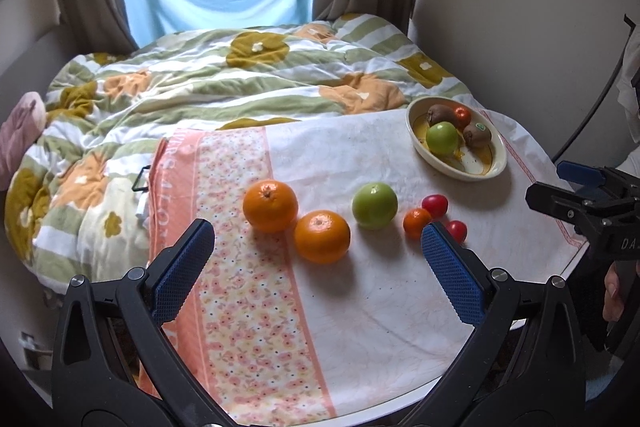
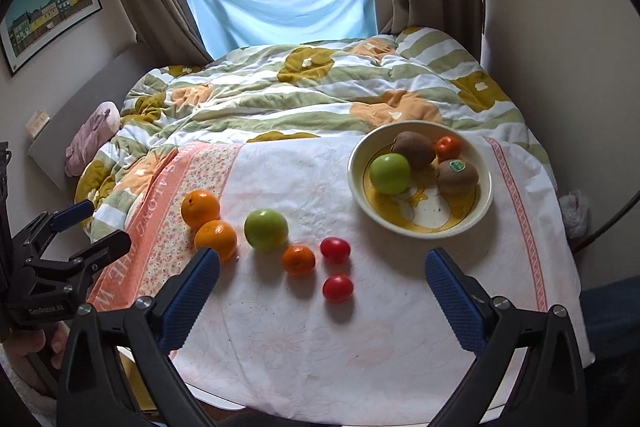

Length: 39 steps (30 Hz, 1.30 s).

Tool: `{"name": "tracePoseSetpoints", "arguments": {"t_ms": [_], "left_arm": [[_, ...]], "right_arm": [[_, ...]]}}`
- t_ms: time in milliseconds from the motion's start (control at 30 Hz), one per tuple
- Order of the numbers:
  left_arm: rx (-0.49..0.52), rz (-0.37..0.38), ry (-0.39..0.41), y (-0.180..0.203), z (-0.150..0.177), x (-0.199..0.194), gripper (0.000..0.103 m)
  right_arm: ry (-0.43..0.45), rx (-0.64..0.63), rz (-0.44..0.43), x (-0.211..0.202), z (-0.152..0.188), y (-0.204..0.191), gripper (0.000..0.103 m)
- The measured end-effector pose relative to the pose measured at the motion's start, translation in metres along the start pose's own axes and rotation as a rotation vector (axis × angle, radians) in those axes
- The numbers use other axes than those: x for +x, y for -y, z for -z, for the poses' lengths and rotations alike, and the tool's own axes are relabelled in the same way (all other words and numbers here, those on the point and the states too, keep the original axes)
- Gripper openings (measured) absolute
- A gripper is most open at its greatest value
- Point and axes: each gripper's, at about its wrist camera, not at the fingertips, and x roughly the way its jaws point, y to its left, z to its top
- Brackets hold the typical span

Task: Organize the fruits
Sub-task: 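Withdraw both tools from the bowl back over the remaining fruit, then grasp the large orange with the left tool while the right tool grasps a tangerine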

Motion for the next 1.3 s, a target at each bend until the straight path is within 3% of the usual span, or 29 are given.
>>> {"name": "tracePoseSetpoints", "arguments": {"t_ms": [367,600,833,1033,1100,1300], "left_arm": [[0.019,0.108,-0.07,-0.015,0.021,0.074,0.103],[0.004,0.122,-0.116,-0.013,0.028,0.108,0.094],[0.015,0.119,-0.14,-0.008,0.027,0.129,0.087],[0.045,0.114,-0.148,-0.001,0.032,0.134,0.083],[0.036,0.112,-0.165,-0.002,0.034,0.138,0.078],[0.022,0.108,-0.168,-0.003,0.035,0.143,0.075]], "right_arm": [[-0.017,0.033,0.079,0.053,0.027,-0.019,0.102],[-0.048,0.003,0.092,0.082,0.037,-0.022,0.099],[-0.064,-0.021,0.08,0.099,0.042,-0.025,0.098],[-0.088,-0.052,0.066,0.112,0.043,-0.027,0.084],[-0.092,-0.055,0.062,0.116,0.044,-0.027,0.083],[-0.093,-0.074,0.055,0.119,0.043,-0.028,0.082]]}}
